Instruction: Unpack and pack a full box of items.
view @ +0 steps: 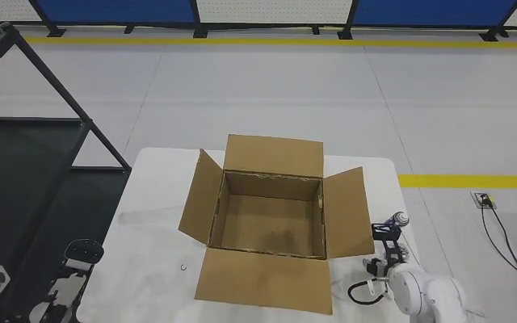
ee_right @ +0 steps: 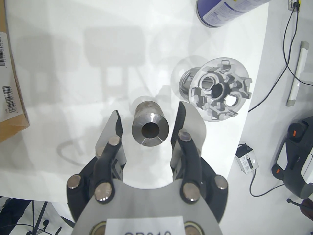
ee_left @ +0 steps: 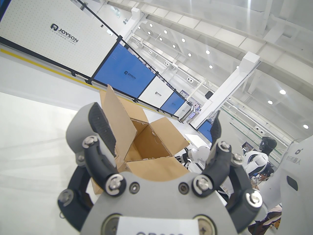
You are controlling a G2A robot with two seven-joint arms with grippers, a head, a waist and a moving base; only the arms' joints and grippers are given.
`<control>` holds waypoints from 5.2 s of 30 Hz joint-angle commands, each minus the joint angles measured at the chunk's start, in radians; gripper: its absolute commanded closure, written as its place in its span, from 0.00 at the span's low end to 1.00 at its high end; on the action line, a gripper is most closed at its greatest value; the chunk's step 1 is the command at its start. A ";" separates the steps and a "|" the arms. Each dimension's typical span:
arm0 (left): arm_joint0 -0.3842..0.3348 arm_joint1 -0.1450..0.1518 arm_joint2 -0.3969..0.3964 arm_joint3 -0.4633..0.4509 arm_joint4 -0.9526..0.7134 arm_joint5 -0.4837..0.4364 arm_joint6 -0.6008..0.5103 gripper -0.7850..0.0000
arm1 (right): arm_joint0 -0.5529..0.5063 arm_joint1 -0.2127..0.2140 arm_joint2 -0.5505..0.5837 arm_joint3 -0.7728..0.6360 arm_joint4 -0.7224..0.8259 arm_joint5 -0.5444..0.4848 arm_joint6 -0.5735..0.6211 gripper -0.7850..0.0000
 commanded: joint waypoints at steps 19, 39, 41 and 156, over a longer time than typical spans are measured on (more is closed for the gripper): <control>0.000 0.000 0.000 0.000 0.000 0.000 0.000 0.00 | -0.129 -0.003 0.202 -0.214 0.564 -0.005 -0.237 0.00; 0.000 0.000 0.000 0.000 0.000 0.000 0.000 0.00 | 0.032 0.013 0.191 0.065 0.801 -0.114 -0.224 1.00; 0.000 0.000 0.000 0.000 0.000 0.000 0.000 0.00 | 0.027 0.012 0.173 0.080 0.829 -0.114 -0.241 1.00; 0.000 0.000 0.000 0.000 0.000 0.000 0.000 0.00 | -0.103 0.151 0.059 -0.008 0.411 0.017 -0.168 0.25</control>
